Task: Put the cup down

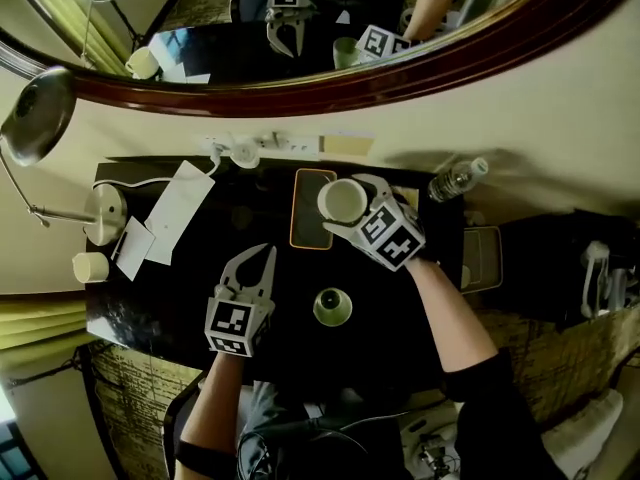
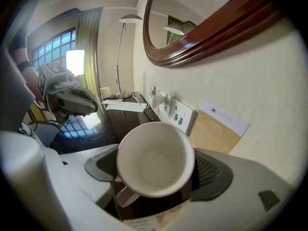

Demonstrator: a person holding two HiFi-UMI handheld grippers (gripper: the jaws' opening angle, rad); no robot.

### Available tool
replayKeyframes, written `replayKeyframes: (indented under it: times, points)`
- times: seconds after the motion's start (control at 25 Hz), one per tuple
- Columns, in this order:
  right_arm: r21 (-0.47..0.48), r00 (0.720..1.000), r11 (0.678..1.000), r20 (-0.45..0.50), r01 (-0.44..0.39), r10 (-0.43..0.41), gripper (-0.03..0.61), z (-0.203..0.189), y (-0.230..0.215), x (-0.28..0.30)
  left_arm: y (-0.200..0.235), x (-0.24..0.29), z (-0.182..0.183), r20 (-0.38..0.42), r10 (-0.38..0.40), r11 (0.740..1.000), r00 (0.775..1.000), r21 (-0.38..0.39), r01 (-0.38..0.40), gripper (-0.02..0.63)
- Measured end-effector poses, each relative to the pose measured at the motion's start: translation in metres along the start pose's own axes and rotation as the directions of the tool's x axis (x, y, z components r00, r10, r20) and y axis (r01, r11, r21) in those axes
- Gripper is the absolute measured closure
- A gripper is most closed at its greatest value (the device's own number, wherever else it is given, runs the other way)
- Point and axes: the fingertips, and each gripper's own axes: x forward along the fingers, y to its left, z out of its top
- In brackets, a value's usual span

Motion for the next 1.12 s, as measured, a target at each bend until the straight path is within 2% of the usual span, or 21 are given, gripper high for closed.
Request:
replayKeyframes:
  times: [0.08,0.32,0.44,0.8,1.0,1.12]
  points:
    - [-0.008,1.000,1.000,0.003,-0.008,0.008,0.144,0.006,0.000,0.012,0.005,0.004,-0.003,0.004,0.008,1.000,1.000,0.003,-0.008,0.609]
    - [-0.034,1.000,0.999,-0.001,0.017,-0.018,0.144,0.016,-0.010,0.040,0.012,0.006,0.000,0.023,0.045,0.997,0.999,-0.060,-0.044,0.609]
    - [-0.031,1.000,0.999,-0.008,0.021,-0.022,0.144,0.018,-0.013,0.049,0.014,0.004,-0.009,0.020,0.033,0.999,0.999,-0.038,-0.032,0.609]
    - [-0.063,1.000,0.998,-0.014,0.000,-0.001,0.137,0.024,-0.012,0.065,0.030,-0.013,-0.025,0.001,0.065,0.994,0.998,-0.082,-0.065,0.609]
    - [-0.094,0.999,0.995,-0.003,0.041,-0.041,0.093,0.027,-0.014,0.067,0.034,-0.020,-0.032,-0.011,0.063,0.995,0.998,-0.078,-0.064,0.609]
    - [-0.089,0.998,0.994,0.007,0.063,-0.063,0.091,0.031,-0.018,0.064,0.037,-0.024,-0.032,-0.015,0.064,0.995,0.998,-0.074,-0.065,0.609]
